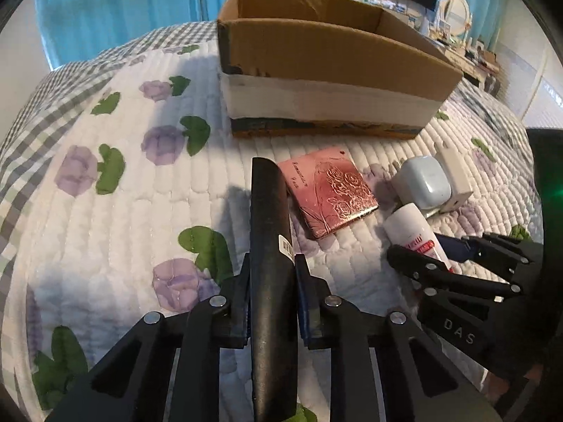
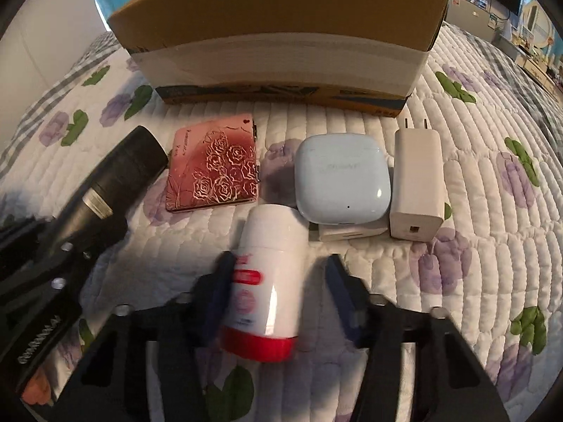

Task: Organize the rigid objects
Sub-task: 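Grasp the black TV remote with the left tool while the right tool grasps the white-red deodorant, then carry the remote and deodorant stick over the box with both tools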

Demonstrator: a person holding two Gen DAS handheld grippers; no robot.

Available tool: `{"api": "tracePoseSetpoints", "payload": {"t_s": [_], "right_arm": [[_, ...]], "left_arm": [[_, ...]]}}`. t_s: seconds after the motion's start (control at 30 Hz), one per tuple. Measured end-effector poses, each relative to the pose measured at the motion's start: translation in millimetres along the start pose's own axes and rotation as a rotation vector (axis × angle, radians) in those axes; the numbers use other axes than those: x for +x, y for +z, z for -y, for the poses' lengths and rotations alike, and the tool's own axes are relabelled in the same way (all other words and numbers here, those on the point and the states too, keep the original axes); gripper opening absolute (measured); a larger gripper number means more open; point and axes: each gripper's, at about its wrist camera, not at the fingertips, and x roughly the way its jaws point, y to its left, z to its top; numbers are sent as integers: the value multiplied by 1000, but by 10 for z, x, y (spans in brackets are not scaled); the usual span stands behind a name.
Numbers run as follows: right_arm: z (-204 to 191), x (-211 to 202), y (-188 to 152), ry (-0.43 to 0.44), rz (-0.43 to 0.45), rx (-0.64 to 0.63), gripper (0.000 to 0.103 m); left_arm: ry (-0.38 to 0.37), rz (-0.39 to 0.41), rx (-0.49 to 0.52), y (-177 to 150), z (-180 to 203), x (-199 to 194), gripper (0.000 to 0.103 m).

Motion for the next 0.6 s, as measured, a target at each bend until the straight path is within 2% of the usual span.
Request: {"api": "tracePoseSetpoints", "payload": {"t_s": [0.23, 0.37, 0.6], "right_arm": [[-24, -186, -44, 17, 25, -9, 36], [-61, -437, -32, 2, 78, -37, 36], [41, -955, 175, -3, 162, -30, 36]], "left_arm": [[-4, 60, -15, 46, -9, -282, 20], [-27, 66, -26, 61, 18, -431, 20], [-17, 130, 10, 230, 188, -853, 20]]}}
